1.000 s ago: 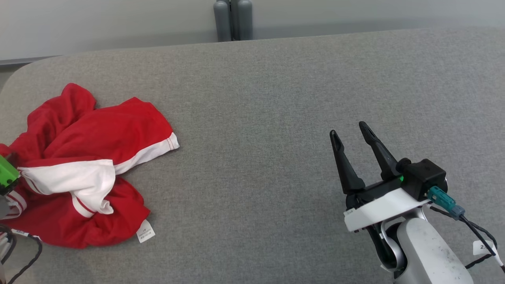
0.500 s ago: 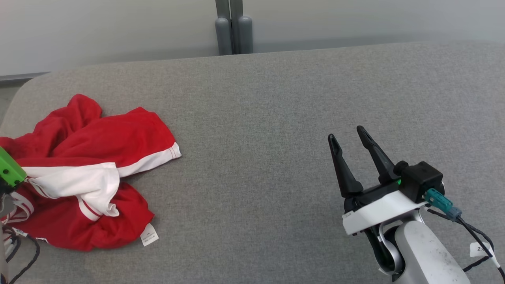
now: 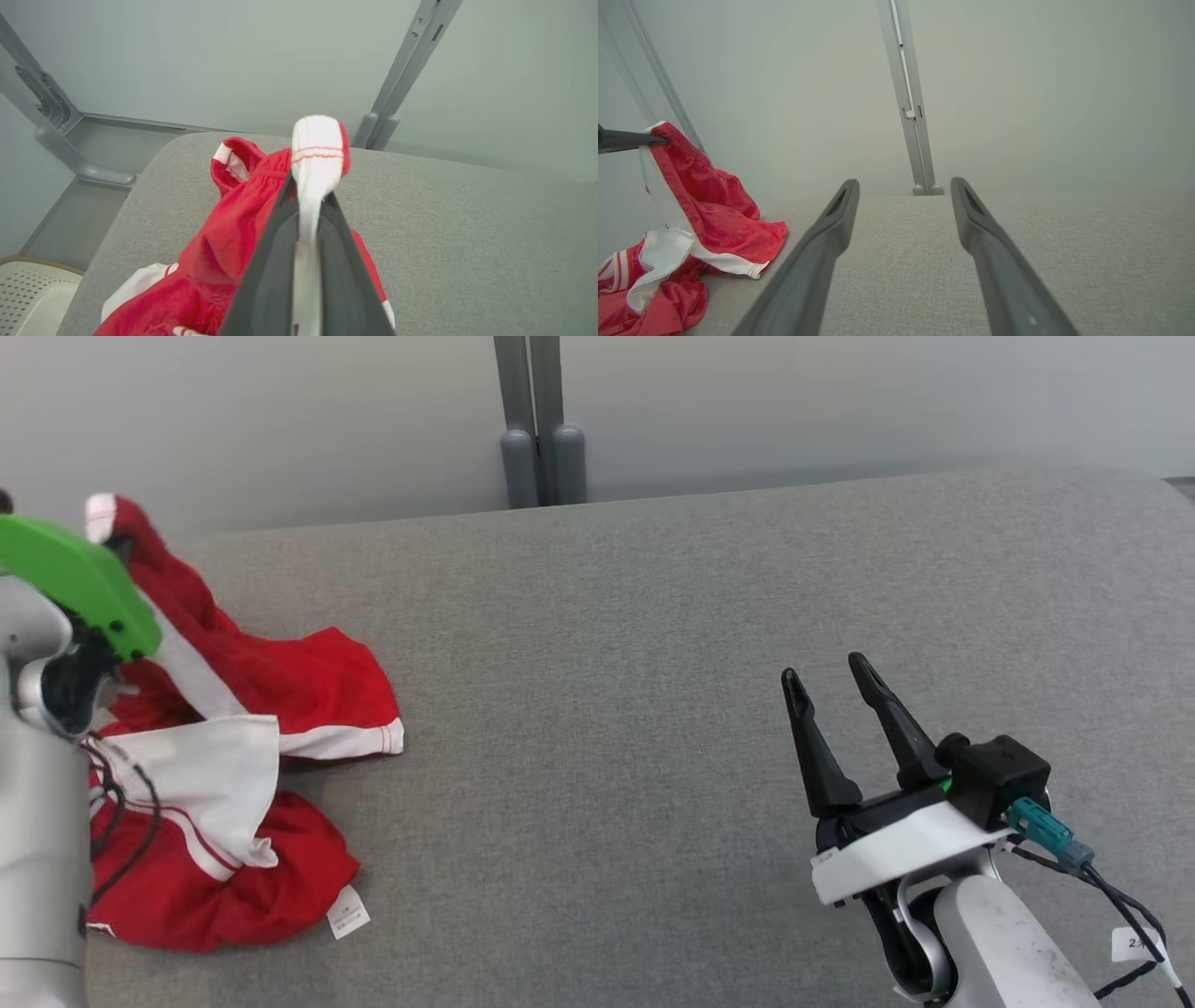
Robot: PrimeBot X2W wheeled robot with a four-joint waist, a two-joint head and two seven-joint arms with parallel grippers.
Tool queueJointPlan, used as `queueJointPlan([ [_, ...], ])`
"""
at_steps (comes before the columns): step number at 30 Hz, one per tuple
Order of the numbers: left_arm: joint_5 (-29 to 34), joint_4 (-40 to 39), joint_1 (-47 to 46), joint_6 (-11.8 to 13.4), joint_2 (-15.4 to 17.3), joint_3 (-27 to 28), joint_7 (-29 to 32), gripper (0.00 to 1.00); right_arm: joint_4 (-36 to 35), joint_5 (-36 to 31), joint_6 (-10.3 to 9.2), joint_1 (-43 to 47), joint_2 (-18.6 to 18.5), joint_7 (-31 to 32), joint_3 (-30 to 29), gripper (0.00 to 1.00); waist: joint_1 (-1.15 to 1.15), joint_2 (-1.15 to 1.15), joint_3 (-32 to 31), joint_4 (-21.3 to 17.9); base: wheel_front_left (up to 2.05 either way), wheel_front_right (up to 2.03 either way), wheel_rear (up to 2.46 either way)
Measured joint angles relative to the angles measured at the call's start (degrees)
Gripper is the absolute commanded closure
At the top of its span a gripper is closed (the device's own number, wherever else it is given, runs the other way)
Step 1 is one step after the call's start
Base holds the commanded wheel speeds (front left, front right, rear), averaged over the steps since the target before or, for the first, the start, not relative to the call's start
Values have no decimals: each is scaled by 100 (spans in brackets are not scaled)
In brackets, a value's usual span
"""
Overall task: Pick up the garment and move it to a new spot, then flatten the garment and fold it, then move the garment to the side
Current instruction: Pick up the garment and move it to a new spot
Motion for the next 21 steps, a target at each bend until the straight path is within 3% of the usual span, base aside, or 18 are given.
queueJointPlan([
  [10,-463,-1834,80,-32,-452,-838,293,100,-47,25,0,25,58,0,-133,0,0,0,-105,-607,0,0,0],
  [17,-976,-3082,336,-24,-857,-992,286,100,-142,27,0,9,83,-1,-271,0,0,0,-90,-1168,0,0,0],
  [21,-1070,-3726,687,120,-1035,-969,203,100,-209,24,0,4,82,0,-399,0,0,0,-33,-1462,0,0,0],
])
